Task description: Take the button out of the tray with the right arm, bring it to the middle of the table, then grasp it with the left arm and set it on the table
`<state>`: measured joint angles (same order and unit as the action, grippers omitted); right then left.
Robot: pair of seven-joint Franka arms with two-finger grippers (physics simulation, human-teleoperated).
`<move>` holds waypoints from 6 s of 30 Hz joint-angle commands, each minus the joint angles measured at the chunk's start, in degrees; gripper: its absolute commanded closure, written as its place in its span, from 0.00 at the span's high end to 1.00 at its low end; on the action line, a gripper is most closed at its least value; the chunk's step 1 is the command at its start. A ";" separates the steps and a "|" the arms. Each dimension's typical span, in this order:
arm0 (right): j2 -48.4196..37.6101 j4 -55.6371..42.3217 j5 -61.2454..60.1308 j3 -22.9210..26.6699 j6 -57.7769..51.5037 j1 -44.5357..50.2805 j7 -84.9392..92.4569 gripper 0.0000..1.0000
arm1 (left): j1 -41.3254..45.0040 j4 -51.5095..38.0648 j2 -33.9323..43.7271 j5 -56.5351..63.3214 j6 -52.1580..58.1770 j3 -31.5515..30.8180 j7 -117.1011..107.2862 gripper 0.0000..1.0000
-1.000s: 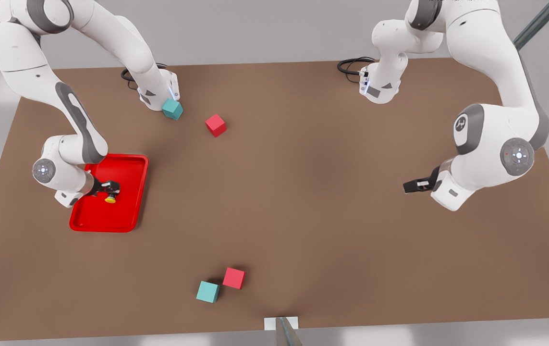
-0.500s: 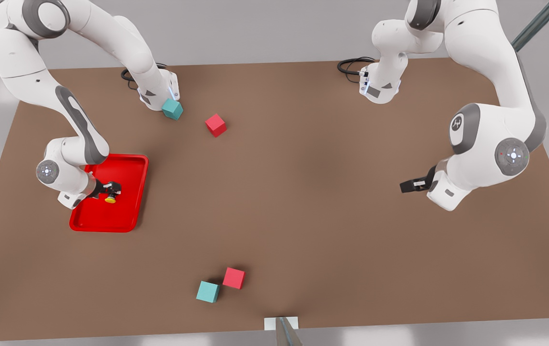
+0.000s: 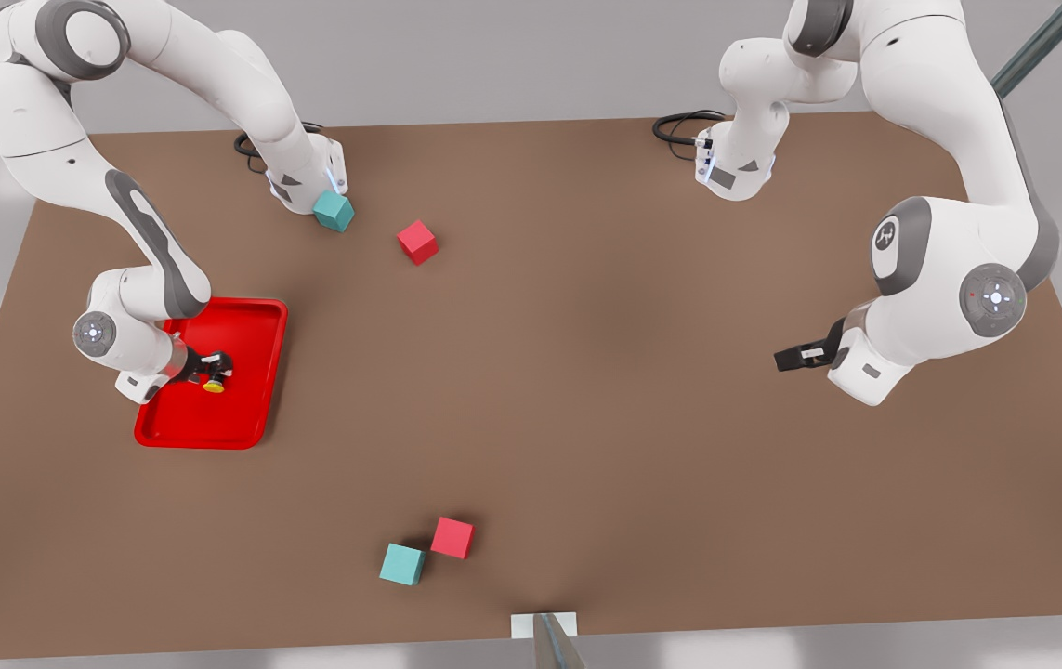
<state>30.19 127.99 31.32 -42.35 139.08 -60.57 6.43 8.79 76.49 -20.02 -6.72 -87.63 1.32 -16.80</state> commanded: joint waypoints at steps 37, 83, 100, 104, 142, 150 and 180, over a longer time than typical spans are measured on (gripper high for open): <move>0.22 -0.02 0.14 -0.02 -0.03 0.01 -0.36 0.52 | 0.09 0.06 0.78 0.04 0.54 -0.09 -0.69 1.00; 31.33 -80.17 -39.06 30.13 -23.95 96.69 -65.49 0.53 | 0.00 0.15 0.34 0.30 1.50 0.17 -0.61 1.00; -11.99 -38.69 -22.89 19.67 -46.88 34.55 -1.16 1.00 | 27.95 -15.14 -18.12 -4.09 3.00 0.61 -41.56 1.00; -14.37 -38.87 -29.30 31.89 -45.39 45.89 -0.36 1.00 | 23.64 -17.17 -24.71 -6.46 -4.91 1.14 -49.12 1.00; -14.72 -38.87 -29.83 30.83 -47.93 47.12 -4.05 1.00 | 26.37 3.58 -29.37 -6.47 -31.11 -1.76 -37.61 1.00; -14.72 -38.60 -29.83 30.83 -48.02 47.12 -4.05 1.00 | 26.37 5.69 -28.76 -6.03 -31.02 -1.76 -36.73 1.00; -14.72 -38.51 -29.83 30.92 -49.16 46.77 -3.88 1.00 | 26.28 7.53 -27.09 -6.03 -30.93 -1.85 -36.91 0.46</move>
<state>15.53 89.49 1.53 -11.43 90.00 -13.80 2.12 34.99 84.17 -47.00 -12.58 -118.97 -0.53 -53.93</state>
